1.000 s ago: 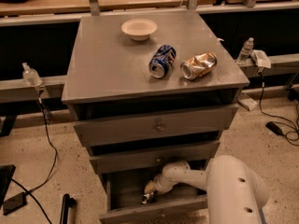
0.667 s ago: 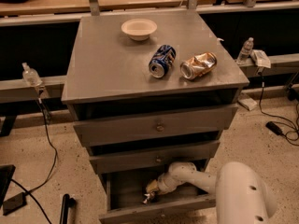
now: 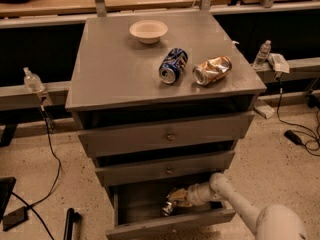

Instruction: Pick redbull can from bottom drawer and place on counter

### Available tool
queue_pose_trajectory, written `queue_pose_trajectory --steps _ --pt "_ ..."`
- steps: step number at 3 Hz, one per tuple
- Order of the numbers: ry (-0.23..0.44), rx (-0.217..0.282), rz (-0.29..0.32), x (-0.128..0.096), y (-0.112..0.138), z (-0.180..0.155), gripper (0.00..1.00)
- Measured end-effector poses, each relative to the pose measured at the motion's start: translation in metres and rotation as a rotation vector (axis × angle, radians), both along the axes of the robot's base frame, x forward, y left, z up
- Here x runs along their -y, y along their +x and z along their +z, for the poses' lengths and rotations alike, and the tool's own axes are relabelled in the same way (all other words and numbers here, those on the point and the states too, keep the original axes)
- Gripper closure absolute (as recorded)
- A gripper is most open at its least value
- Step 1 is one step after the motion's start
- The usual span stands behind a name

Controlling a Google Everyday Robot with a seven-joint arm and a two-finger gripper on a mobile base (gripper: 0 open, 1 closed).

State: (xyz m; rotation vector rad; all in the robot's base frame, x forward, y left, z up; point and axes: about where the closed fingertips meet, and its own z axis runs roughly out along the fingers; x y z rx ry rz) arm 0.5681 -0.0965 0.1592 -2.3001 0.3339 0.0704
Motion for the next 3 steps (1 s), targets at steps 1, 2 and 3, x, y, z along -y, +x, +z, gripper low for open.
queue_pose_trajectory --steps 1,2,3 --pt "0.144 0.005 -0.024 0.018 0.002 0.019 1.00" --pt "0.241 0.021 -0.037 0.039 0.001 0.041 1.00" --pt "0.313 0.060 -0.015 0.056 -0.002 0.074 1.00"
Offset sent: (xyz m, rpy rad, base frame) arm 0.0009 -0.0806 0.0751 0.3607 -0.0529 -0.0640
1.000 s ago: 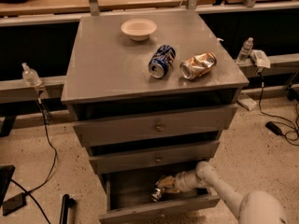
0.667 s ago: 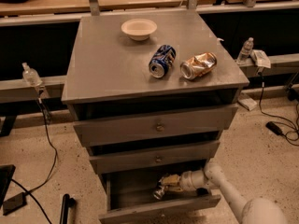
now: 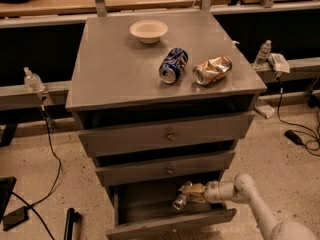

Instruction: Pick redbull can from bottom drawer and place on counter

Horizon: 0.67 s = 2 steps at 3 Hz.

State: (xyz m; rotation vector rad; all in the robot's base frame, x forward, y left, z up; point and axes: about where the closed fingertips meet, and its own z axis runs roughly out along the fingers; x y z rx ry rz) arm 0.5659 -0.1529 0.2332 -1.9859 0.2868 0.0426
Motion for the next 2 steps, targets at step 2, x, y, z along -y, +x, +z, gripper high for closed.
queue_pose_trajectory --steps 2 --pt "0.077 0.042 0.037 0.042 -0.026 0.047 1.00"
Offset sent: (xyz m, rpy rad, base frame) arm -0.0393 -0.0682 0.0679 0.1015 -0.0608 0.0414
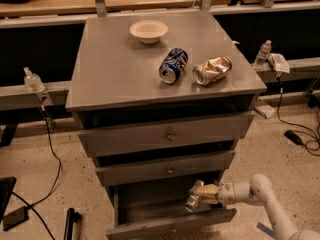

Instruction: Pick redbull can from bottom drawer and place on counter

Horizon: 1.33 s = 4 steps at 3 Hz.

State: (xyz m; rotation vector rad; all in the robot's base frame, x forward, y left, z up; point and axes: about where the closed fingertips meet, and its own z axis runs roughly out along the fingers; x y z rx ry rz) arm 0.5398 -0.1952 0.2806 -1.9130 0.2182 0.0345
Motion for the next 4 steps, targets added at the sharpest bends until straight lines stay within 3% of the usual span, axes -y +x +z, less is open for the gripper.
queue_pose_trajectory --steps 1,2,4 --pt "0.018 0.088 0.000 0.002 0.002 0.037 1.00" --pt "0.018 0.088 0.000 0.001 0.002 0.037 1.00" --pt "0.063 0.123 0.040 0.000 -0.018 0.081 1.00"
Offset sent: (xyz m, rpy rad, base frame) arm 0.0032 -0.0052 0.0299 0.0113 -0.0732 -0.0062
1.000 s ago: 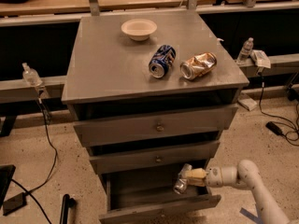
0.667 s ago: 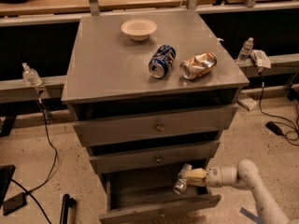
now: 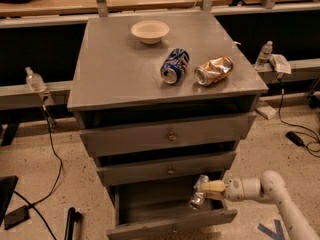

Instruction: Pick redbull can from bottom drawer and place on counter

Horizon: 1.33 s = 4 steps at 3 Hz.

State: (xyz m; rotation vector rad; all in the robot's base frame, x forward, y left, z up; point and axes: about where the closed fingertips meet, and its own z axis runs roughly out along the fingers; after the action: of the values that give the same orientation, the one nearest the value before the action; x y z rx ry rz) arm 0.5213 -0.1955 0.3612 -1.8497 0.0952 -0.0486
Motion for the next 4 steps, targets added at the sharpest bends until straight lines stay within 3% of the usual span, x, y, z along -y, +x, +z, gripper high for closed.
queue_pose_trajectory --steps 2,4 --pt "0.006 0.083 0.068 -0.012 -0.036 0.073 1.00" --pt "0.000 0.201 0.216 -0.047 -0.060 0.176 1.00"
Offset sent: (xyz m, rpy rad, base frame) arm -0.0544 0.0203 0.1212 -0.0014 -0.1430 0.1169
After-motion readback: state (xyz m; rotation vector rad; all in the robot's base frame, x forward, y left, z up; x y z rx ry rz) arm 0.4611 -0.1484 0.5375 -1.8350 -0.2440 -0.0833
